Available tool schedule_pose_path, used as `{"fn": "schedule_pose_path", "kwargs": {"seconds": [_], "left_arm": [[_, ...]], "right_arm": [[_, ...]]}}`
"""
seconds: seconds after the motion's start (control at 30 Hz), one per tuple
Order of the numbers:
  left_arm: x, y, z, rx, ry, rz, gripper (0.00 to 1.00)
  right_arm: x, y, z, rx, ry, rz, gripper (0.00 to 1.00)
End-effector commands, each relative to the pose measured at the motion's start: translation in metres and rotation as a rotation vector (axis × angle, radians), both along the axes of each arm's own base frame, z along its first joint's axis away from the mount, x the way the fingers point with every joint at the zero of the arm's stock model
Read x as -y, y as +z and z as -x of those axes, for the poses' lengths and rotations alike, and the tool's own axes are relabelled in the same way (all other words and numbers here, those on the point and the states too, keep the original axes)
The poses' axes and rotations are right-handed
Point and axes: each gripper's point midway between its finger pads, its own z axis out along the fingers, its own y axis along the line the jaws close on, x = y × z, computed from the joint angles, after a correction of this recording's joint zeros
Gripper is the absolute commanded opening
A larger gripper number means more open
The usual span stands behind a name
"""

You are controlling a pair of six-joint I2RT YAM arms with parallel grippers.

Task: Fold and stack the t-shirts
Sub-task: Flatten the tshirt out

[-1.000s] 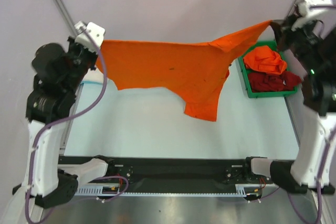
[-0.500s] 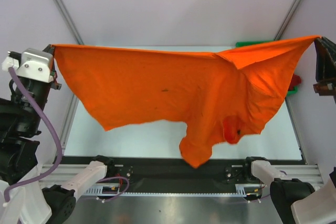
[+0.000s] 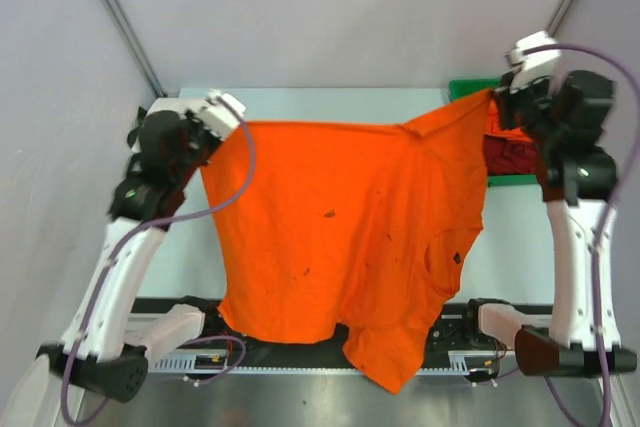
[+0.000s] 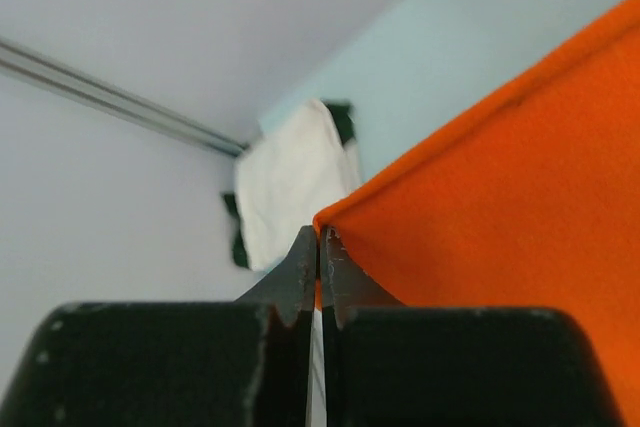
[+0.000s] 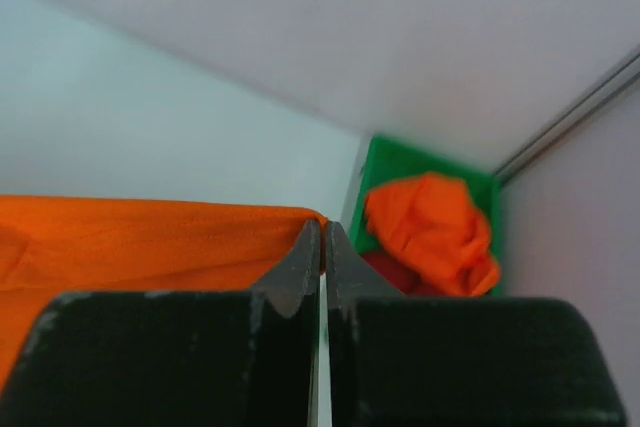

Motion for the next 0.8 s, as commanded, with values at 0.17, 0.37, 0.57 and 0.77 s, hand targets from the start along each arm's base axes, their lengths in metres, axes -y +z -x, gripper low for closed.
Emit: {"fn": "schedule_pose_path", "kwargs": {"seconds": [0.17,0.37,0.57,0.77], "left_arm": [[0.005,-0.174,-0.100,-0.275,0.032,-0.147,0.00],[0.013,-0.241,-0.173,-0.461,0.062,-0.124,0.00],[0.002,-0.271,-0.230,-0.507,0.117,-0.129,0.00],[-0.025,-0.284,-0.272,-0.524,0.202,-0.128,0.00]], "right_arm": [[0.009,-0.184,-0.100,-0.321,0.002,0.185,0.00],[0.014,-0.259,-0.185,-0.451,-0.015,0.192,0.00],[0.014,-0.309,-0.261,-0.546,-0.012,0.180,0.00],[-0.012,-0.344,-0.325,-0.589,0.024,0.185,0.00]]}}
